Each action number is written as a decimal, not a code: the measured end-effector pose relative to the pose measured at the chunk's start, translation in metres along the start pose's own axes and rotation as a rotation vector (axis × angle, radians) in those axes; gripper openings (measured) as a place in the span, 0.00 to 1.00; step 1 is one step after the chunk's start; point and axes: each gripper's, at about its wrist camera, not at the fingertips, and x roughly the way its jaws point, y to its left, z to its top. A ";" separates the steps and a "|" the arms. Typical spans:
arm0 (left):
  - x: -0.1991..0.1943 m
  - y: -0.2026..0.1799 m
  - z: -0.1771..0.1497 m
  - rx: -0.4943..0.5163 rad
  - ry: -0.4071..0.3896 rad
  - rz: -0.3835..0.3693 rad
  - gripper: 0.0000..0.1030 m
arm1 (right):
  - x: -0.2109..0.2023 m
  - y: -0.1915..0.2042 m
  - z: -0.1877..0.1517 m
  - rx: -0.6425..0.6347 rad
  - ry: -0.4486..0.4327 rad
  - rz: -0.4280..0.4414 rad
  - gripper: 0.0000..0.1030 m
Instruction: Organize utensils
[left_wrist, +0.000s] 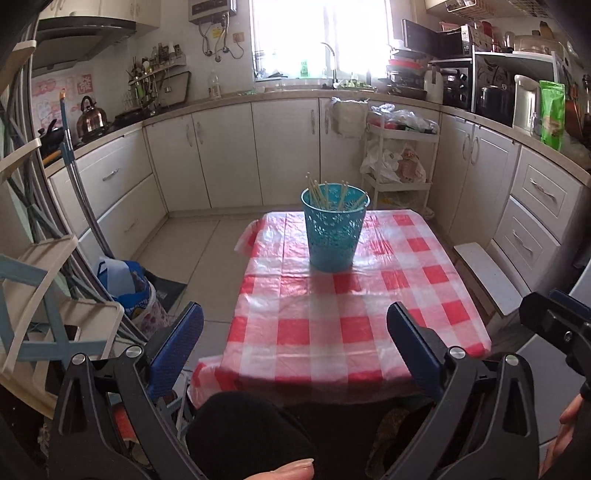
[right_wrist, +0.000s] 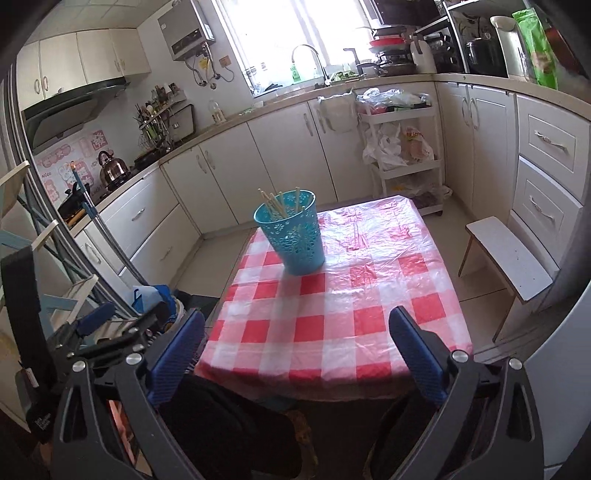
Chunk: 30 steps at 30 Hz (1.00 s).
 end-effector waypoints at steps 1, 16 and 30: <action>-0.007 0.001 -0.005 -0.006 0.006 -0.015 0.93 | -0.009 0.003 -0.004 -0.002 0.007 0.002 0.93; -0.074 0.013 -0.061 -0.138 0.061 -0.037 0.93 | -0.074 0.017 -0.070 -0.013 0.017 -0.068 0.93; -0.101 0.030 -0.071 -0.201 -0.008 -0.010 0.93 | -0.092 0.025 -0.082 -0.038 0.002 -0.061 0.93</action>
